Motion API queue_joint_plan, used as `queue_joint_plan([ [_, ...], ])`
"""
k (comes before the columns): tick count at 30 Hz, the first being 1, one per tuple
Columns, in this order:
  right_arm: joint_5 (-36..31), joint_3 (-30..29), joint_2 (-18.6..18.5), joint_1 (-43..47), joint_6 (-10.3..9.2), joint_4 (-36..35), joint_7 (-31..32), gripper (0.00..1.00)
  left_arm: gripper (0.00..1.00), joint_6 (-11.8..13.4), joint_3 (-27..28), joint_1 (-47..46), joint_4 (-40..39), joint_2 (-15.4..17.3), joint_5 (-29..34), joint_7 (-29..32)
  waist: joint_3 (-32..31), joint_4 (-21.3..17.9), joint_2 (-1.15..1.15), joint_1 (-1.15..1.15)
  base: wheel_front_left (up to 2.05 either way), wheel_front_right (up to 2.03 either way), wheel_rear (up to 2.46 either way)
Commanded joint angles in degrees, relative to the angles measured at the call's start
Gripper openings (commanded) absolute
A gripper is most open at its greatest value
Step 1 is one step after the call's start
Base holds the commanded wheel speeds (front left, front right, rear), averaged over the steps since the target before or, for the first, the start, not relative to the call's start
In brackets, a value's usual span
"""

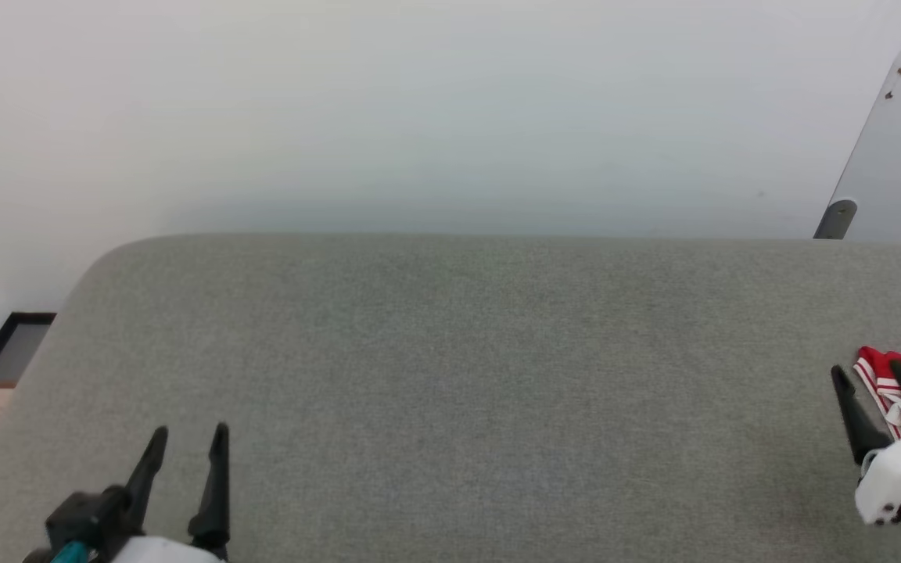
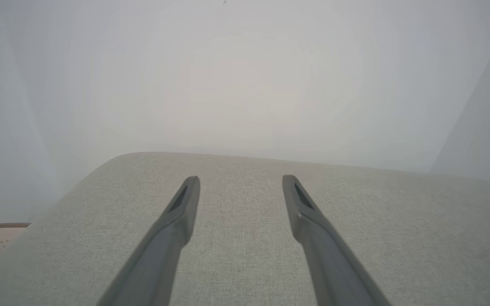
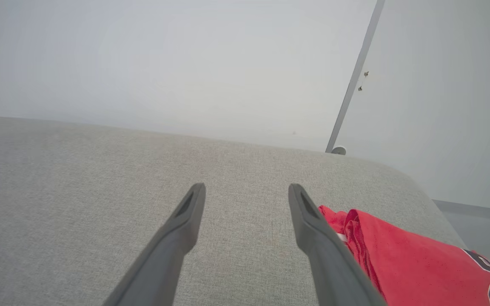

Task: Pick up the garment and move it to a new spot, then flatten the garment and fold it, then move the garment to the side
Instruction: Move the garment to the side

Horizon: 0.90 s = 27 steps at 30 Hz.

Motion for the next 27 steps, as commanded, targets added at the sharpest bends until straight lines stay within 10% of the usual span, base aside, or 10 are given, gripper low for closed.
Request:
queue_joint_plan([
  [1, -1.2, -1.1, 0.4, 1.6, -0.06, -1.1, -0.3, 1.0, 1.0, 0.3, 0.3, 0.8, -0.1, 0.1, -0.2, -0.2, -0.3, -0.3, 0.0, 0.0, 0.0, 0.0, 0.0],
  [27, -15.3, -18.2, 12.2, 24.8, -0.06, -27.3, -0.3, 1.0, 1.0, -3.0, 3.8, 6.6, 0.7, -1.7, 2.2, -0.3, -1.8, -2.7, 0.0, 0.0, 0.0, 0.0, 0.0],
])
